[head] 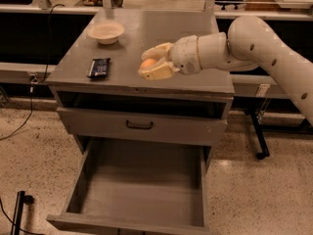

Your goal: Pick orange from middle drawer and place on counter

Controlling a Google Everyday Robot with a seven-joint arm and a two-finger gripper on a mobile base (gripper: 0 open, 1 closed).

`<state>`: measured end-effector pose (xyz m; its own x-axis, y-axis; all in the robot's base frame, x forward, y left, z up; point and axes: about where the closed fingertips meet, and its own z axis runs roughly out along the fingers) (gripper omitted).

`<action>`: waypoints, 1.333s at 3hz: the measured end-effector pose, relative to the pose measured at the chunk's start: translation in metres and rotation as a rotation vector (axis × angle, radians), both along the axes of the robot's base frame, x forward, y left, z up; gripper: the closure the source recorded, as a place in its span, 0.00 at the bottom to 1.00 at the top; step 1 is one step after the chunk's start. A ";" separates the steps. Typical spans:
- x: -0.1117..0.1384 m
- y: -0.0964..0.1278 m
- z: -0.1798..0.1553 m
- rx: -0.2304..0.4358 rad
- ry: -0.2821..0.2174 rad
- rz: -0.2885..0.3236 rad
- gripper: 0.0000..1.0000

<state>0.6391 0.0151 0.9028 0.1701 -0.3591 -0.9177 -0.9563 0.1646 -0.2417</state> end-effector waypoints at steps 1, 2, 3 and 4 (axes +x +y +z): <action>0.000 0.000 0.000 0.000 0.000 0.000 1.00; 0.003 -0.001 0.000 -0.013 0.010 -0.017 1.00; 0.020 -0.016 0.001 -0.073 0.007 -0.139 1.00; 0.052 -0.035 0.008 -0.115 -0.015 -0.273 1.00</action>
Offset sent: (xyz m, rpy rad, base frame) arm 0.0070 -0.0083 0.0006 -0.0278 0.0202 -0.0497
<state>0.6916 -0.0196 0.9106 0.0665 -0.4949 -0.8664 -0.8767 0.3856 -0.2875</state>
